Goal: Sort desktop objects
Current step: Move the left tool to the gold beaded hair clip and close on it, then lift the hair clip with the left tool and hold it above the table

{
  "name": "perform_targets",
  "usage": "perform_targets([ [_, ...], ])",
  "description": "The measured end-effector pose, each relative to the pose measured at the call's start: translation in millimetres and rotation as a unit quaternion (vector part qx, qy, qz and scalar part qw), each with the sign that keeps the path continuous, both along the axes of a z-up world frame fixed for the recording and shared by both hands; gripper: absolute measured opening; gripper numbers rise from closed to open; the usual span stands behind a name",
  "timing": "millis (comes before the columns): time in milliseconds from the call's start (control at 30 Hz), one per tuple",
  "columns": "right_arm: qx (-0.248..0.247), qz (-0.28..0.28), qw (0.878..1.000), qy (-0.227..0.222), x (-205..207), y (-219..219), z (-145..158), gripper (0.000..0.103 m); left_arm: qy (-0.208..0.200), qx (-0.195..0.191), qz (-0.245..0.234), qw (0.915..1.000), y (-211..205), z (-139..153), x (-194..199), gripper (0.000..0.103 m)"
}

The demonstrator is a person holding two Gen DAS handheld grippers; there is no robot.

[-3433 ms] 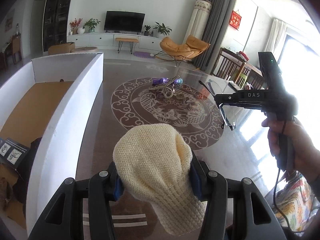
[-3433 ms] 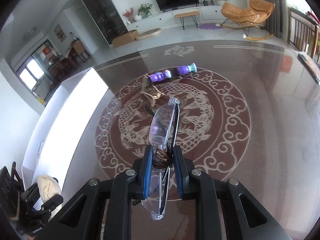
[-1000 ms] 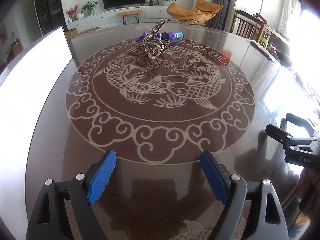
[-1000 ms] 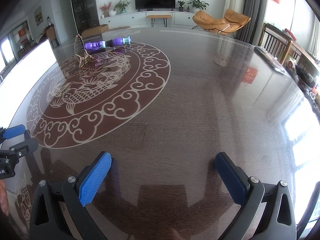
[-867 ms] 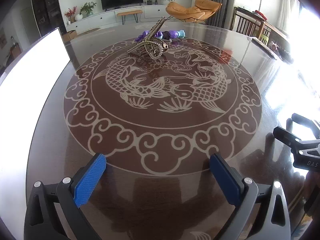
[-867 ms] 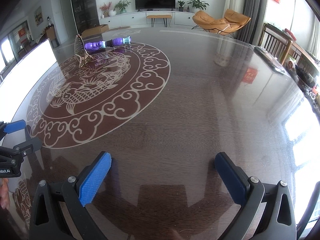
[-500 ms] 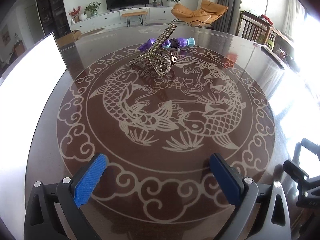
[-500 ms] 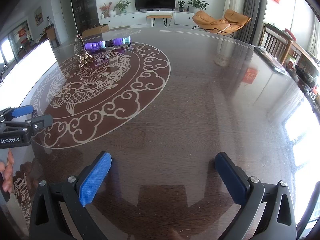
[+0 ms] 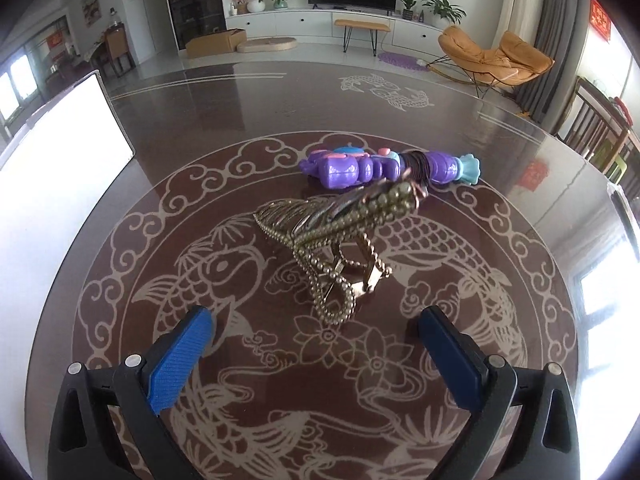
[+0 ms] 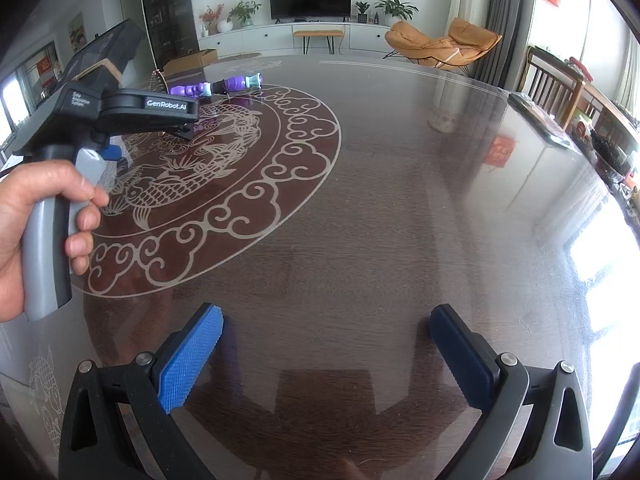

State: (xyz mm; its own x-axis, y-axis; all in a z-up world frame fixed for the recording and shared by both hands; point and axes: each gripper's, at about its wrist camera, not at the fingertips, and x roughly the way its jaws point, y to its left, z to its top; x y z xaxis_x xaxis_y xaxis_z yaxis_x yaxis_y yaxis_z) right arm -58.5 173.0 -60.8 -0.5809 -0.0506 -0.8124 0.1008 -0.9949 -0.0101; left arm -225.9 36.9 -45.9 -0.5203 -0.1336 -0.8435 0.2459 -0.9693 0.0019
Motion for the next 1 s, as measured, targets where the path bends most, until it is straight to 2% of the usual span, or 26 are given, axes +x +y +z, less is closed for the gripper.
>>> perform_targets([
  [267, 0.0, 0.0, 1.0, 0.0, 0, -1, 0, 0.103, 0.014, -0.004, 0.053, 0.9985, -13, -3, -32, 0.103],
  [333, 0.0, 0.0, 1.0, 0.0, 0, -1, 0, 0.103, 0.013, -0.004, 0.051, 0.9986, -20, -4, -37, 0.103],
  [433, 0.0, 0.0, 1.0, 0.0, 0, -1, -1, 0.103, 0.01, -0.003, 0.016, 0.9998, -30, -3, -39, 0.103],
  [500, 0.0, 0.0, 1.0, 0.0, 0, 0, 0, 0.103, 0.03, -0.012, -0.01, 0.9994, -38, 1, -33, 0.08],
  [533, 0.0, 0.0, 1.0, 0.0, 0, -1, -1, 0.103, 0.041, -0.015, -0.023, 0.9988, -41, 4, -29, 0.053],
  [567, 0.0, 0.0, 1.0, 0.0, 0, 0, -1, 0.103, 0.043, -0.019, -0.034, 0.9983, -44, 5, -26, 0.034],
  [600, 0.0, 0.0, 1.0, 0.0, 0, -1, -1, 0.103, 0.042, -0.02, -0.044, 0.998, -47, 5, -23, 0.029],
  [800, 0.0, -0.001, 1.0, 0.0, 0, -1, -1, 0.103, 0.042, -0.016, -0.066, 0.9968, -78, 6, 15, 0.027],
  [1000, 0.0, -0.001, 1.0, 0.0, 0, 0, -1, 0.103, 0.041, -0.023, -0.102, 0.9937, -108, 8, 84, 0.027],
])
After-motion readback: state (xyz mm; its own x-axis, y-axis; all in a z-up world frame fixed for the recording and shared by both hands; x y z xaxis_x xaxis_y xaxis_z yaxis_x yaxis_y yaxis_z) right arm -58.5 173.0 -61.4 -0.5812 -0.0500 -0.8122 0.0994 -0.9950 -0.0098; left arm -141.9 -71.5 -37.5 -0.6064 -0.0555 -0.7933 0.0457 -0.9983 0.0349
